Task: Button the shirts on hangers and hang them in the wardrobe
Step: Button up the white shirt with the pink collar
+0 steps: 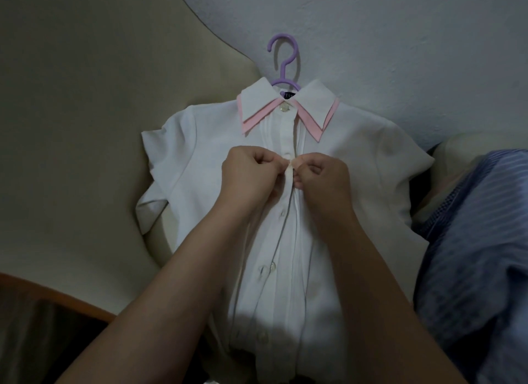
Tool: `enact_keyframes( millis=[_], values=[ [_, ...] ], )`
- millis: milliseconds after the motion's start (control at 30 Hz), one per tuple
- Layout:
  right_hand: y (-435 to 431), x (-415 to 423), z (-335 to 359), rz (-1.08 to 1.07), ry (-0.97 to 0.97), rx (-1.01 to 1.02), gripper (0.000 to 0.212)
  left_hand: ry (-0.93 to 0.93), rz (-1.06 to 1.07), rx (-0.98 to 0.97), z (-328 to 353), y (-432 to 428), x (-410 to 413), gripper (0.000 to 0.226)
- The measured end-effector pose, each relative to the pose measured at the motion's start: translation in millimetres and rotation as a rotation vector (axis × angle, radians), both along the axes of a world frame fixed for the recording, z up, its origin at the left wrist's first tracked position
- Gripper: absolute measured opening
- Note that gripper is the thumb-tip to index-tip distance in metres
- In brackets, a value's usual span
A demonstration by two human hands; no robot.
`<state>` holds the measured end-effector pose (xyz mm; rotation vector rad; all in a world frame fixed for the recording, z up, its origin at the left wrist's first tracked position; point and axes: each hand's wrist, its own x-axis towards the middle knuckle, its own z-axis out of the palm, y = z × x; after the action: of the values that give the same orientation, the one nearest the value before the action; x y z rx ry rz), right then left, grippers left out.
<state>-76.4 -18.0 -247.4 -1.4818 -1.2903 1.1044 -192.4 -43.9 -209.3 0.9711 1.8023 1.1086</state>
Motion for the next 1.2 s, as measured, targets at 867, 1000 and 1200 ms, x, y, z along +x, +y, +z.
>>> enact_keyframes(
  millis=[867,1000,1200],
  values=[
    [-8.6,6.9,-1.9,0.141,0.036,0.101,0.007,0.512,-0.271,0.105,4.4,4.3,-7.0,0.024],
    [-9.5,6.4,-1.8,0.099,0.007,0.102,0.010,0.547,-0.344,0.125,4.5,4.9,-9.5,0.020],
    [-1.9,10.8,9.1,0.134,0.118,-0.071,0.018,0.610,-0.474,0.192,6.7,5.1,-17.4,0.017]
  ],
)
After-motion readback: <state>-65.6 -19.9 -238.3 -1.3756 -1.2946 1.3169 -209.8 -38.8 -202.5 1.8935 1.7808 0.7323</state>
